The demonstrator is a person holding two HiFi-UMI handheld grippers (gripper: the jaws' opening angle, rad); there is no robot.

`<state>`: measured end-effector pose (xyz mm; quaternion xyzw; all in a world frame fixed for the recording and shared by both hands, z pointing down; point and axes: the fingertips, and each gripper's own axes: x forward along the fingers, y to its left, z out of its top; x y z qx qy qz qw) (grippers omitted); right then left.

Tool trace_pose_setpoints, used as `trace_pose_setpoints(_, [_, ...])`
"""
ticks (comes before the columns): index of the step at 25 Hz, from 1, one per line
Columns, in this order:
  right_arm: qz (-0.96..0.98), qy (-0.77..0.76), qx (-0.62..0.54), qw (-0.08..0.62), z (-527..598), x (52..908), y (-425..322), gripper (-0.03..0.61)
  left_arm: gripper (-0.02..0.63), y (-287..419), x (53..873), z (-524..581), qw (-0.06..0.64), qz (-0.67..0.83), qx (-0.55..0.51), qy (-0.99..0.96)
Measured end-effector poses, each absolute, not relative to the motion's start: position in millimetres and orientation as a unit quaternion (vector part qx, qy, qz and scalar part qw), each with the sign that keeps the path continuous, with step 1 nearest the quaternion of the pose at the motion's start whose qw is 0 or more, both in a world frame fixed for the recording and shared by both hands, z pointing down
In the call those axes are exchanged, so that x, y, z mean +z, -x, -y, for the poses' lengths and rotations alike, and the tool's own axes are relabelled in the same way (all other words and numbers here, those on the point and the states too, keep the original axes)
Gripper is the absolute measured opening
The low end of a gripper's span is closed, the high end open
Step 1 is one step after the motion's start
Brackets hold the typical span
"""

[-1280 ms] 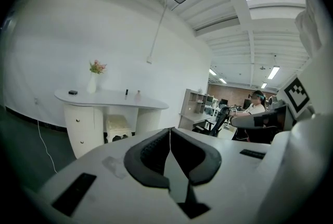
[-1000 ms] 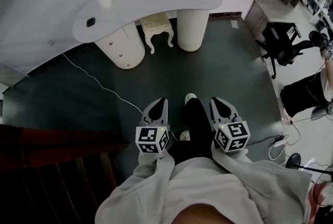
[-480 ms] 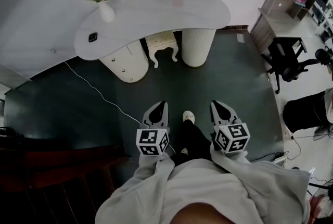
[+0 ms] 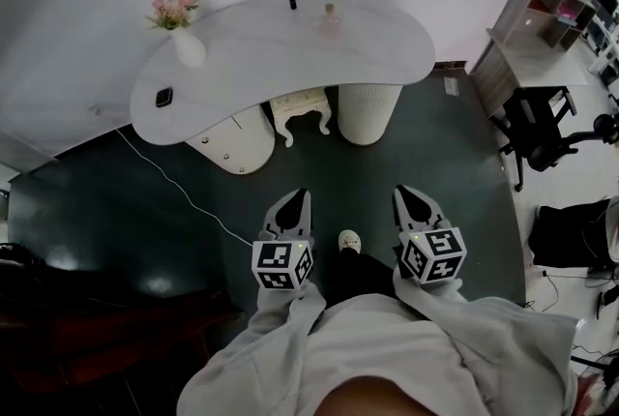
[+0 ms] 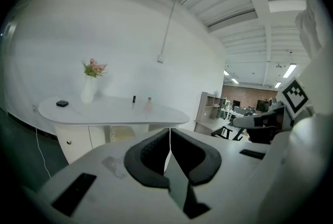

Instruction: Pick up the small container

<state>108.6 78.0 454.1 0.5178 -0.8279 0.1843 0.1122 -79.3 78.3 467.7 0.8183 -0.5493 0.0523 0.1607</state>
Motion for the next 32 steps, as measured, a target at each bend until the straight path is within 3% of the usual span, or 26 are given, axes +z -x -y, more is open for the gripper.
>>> trace_pose_setpoints(18, [0.829, -0.514, 0.19, 0.11, 37, 462, -122, 0.051, 0.018, 67, 477, 32, 0.166, 0.552, 0.058, -0.815])
trace_pose_setpoints(32, [0.841, -0.49, 0.203, 0.107, 35, 471, -111, 0.051, 0.018, 66, 485, 27, 0.172, 0.562, 0.067, -0.806])
